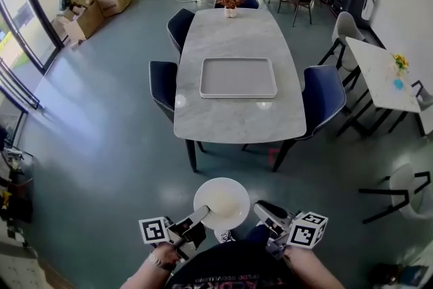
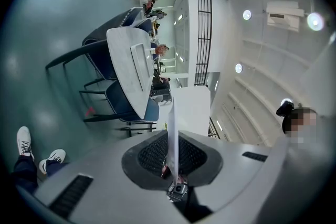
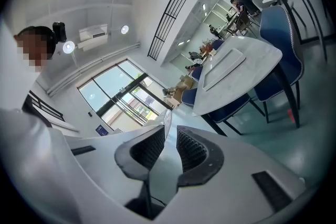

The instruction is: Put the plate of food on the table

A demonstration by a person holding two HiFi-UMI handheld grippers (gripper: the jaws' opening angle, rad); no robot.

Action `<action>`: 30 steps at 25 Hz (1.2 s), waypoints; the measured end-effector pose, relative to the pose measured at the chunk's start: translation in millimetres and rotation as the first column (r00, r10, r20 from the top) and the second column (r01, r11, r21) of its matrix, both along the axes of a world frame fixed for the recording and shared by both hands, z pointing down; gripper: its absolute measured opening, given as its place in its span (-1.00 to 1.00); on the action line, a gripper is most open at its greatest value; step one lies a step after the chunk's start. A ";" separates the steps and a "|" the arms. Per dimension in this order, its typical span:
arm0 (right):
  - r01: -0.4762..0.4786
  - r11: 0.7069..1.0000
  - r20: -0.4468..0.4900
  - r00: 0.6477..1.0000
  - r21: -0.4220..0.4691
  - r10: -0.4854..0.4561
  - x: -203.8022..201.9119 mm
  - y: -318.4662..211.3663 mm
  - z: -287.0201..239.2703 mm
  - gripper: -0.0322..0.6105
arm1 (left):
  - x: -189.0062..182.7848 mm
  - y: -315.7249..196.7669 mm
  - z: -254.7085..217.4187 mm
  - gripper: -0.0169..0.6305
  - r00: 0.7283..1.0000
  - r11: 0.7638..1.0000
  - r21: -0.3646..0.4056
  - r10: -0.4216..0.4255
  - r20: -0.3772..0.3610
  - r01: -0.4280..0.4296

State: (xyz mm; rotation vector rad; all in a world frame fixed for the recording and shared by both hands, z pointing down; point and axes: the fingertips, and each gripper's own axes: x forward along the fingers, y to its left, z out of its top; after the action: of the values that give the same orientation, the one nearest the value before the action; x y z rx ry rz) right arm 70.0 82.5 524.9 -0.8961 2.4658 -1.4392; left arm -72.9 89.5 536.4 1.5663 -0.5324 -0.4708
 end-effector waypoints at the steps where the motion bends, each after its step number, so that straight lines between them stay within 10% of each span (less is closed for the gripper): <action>1: 0.004 1.000 0.005 1.000 0.001 -0.004 -1.3 -1.4 -0.8 -0.72 | 0.3 -0.1 -0.3 -0.86 1.000 1.000 0.002 0.000 0.000 0.000; 19: 0.112 0.994 -0.023 0.993 -0.014 -0.112 -32.4 -20.6 -1.7 -0.68 | 8.9 10.4 -10.5 -0.85 0.998 0.997 0.046 0.064 0.015 -0.064; 30: 0.082 0.994 0.114 0.991 -0.067 -0.074 -31.5 -13.3 -8.3 -0.79 | 14.4 19.2 -6.7 -0.85 0.993 0.992 0.054 0.107 0.059 -0.110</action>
State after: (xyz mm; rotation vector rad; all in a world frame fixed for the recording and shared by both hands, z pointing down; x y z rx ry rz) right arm 38.4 69.1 516.5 -0.7180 2.4067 -1.5669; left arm -58.5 108.7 529.7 1.6584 -0.4766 -0.3632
